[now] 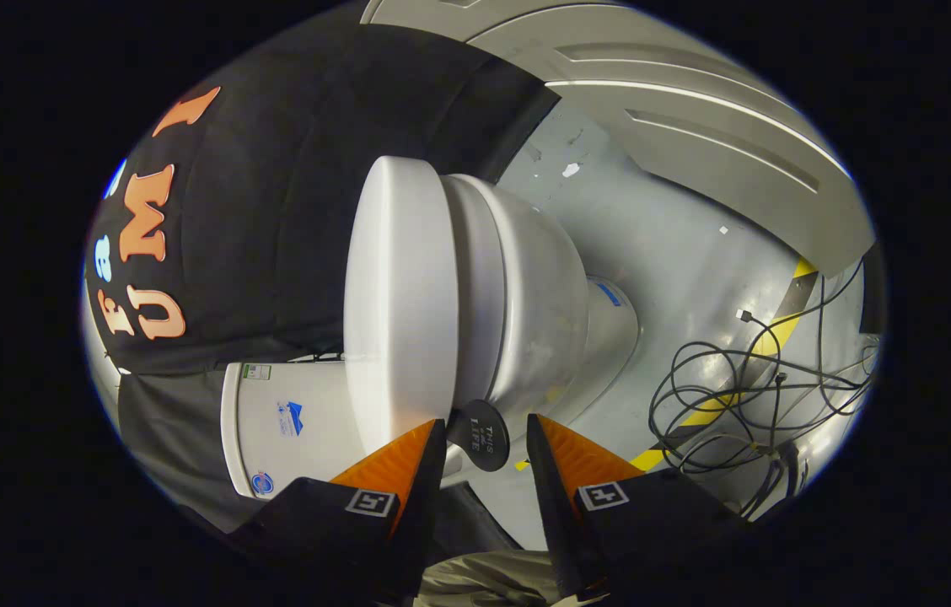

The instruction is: Open the toilet lid.

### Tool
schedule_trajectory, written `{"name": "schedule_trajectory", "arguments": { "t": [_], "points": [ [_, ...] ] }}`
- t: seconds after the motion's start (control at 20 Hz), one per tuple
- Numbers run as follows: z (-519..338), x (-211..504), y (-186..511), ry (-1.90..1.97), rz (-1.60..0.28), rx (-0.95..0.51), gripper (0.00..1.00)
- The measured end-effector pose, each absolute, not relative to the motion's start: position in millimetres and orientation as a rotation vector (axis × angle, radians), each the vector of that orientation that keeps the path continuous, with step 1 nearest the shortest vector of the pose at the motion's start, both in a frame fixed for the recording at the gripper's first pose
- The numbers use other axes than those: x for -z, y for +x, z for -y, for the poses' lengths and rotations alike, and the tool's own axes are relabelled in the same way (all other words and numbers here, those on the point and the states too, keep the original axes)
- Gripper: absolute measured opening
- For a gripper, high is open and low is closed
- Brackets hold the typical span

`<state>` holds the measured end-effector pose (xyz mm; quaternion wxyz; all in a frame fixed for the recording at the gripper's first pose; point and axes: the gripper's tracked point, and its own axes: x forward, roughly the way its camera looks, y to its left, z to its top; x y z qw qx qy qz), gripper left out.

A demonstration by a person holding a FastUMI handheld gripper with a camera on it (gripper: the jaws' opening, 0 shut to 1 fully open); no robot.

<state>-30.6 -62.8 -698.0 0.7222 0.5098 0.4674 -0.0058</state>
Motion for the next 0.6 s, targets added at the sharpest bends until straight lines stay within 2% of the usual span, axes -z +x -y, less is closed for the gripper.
{"name": "schedule_trajectory", "arguments": {
  "t": [0.05,0.1,0.15,0.3,0.55,0.6],
  "points": [
    [59.5,697.6,-28.8,1.148,-1.026,0.004,0.65],
    [57.1,699.3,-29.0,1.153,-1.037,0.013,0.46],
    [57.5,703.3,-31.6,1.141,-1.050,0.030,0.43],
    [56.2,703.9,-28.7,1.143,-1.034,0.052,0.43],
    [57.2,697.9,-29.1,1.198,-1.022,0.070,0.29],
    [58.0,697.8,-29.9,1.216,-1.026,0.081,0.29]
  ]
}}
